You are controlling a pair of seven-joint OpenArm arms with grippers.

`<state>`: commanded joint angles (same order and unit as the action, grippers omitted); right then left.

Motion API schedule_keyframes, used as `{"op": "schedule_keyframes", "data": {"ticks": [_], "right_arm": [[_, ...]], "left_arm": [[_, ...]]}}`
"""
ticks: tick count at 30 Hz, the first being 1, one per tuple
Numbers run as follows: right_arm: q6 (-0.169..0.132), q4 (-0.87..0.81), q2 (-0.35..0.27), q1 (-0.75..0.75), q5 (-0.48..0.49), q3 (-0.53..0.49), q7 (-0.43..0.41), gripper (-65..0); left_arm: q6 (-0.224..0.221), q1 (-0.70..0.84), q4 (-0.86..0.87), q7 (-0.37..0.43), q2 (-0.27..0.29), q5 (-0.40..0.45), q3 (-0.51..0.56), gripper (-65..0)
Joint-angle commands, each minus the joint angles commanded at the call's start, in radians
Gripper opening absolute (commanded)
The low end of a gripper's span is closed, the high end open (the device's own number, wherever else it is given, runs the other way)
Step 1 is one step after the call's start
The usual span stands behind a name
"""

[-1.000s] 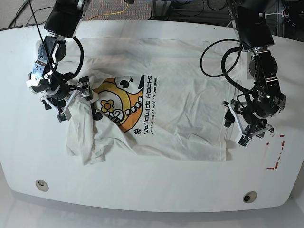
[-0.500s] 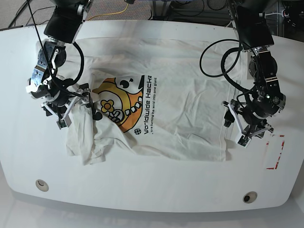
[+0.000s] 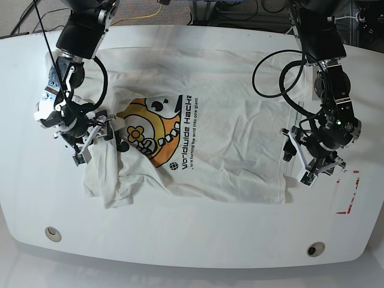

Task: Layout the t-shirt on the table in an organized manner, then fold the t-shirt properly
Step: 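Lower the right gripper and pinch the shirt fabric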

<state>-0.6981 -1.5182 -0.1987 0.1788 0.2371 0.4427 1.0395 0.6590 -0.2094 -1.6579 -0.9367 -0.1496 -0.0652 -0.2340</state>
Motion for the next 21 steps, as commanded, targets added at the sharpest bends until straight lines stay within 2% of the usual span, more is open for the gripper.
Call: {"op": "schedule_keyframes", "data": {"ticks": [1, 4, 6, 12, 14, 18, 21], "right_arm": [[0.000, 0.000, 0.000, 0.000, 0.000, 0.000, 0.000, -44.2], [0.000, 0.000, 0.000, 0.000, 0.000, 0.000, 0.000, -54.4], [0.000, 0.000, 0.000, 0.000, 0.000, 0.000, 0.000, -55.8], [0.000, 0.000, 0.000, -0.005, -0.002, 0.000, 0.000, -49.5], [0.000, 0.000, 0.000, -0.006, -0.005, 0.000, 0.000, -52.0], [0.000, 0.000, -0.008, -0.006, -0.005, 0.000, 0.000, -61.8], [0.000, 0.000, -0.011, -0.006, -0.008, 0.000, 0.000, -64.8]], "left_arm": [[0.000, 0.000, 0.000, 0.000, 0.000, 0.000, 0.000, -27.1], [0.000, 0.000, 0.000, 0.000, 0.000, 0.000, 0.000, -27.1], [0.000, 0.000, 0.000, 0.000, 0.000, 0.000, 0.000, -27.1], [0.000, -0.002, 0.000, 0.000, 0.000, 0.000, 0.000, -27.1], [0.000, -0.002, 0.000, 0.000, 0.000, 0.000, 0.000, -27.1], [0.000, -0.002, 0.000, 0.000, 0.000, 0.000, 0.000, -27.1], [0.000, -0.003, 0.000, 0.000, 0.000, 0.000, 0.000, -27.1]]}}
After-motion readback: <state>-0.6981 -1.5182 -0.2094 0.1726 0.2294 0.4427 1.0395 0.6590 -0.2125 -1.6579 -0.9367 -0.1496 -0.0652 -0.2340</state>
